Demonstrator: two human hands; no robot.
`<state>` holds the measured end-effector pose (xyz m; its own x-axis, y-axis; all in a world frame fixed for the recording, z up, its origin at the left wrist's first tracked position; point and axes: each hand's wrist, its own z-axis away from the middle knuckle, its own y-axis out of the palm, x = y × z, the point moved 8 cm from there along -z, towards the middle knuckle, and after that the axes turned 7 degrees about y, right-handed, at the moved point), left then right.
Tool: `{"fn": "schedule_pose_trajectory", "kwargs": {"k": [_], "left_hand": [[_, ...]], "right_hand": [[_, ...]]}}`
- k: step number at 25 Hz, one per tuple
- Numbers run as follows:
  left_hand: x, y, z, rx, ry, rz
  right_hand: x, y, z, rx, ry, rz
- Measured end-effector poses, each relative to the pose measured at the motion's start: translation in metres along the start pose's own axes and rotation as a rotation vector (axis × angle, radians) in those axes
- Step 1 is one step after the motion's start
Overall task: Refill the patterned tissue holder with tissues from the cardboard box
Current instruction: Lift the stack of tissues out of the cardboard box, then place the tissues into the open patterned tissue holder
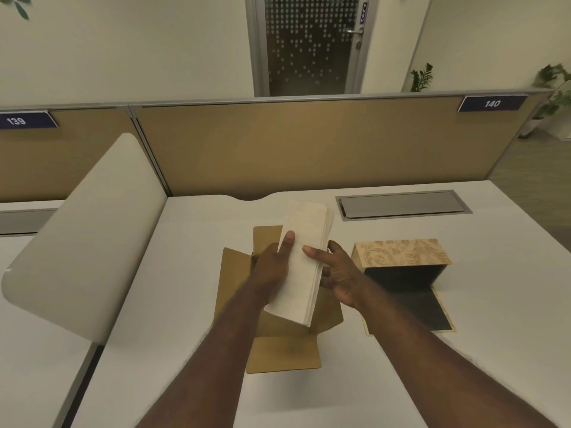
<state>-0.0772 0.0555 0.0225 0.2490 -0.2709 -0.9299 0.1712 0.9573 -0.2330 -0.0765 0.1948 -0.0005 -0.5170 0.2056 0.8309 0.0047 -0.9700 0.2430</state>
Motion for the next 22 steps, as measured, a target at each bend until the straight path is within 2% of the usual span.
{"fn": "schedule_pose_trajectory", "kwargs": {"k": [6, 10, 17, 20, 22], "left_hand": [[-0.047, 0.035, 0.002, -0.028, 0.161, -0.093], [-0.071, 0.076, 0.000, -0.025, 0.196, -0.158], [-0.087, 0.153, -0.004, -0.088, 0.155, -0.318], [-0.087, 0.191, -0.005, -0.089, 0.126, -0.262], [-0.081, 0.209, -0.005, -0.106, 0.067, -0.131]], "right_hand": [[0.022, -0.040, 0.016, -0.045, -0.078, -0.121], [0.032, -0.084, 0.031, -0.069, -0.121, -0.221], [0.040, -0.180, 0.056, -0.116, -0.168, -0.432], [0.044, -0.220, 0.065, -0.160, -0.209, -0.516], [0.044, -0.242, 0.067, -0.189, -0.216, -0.566]]}}
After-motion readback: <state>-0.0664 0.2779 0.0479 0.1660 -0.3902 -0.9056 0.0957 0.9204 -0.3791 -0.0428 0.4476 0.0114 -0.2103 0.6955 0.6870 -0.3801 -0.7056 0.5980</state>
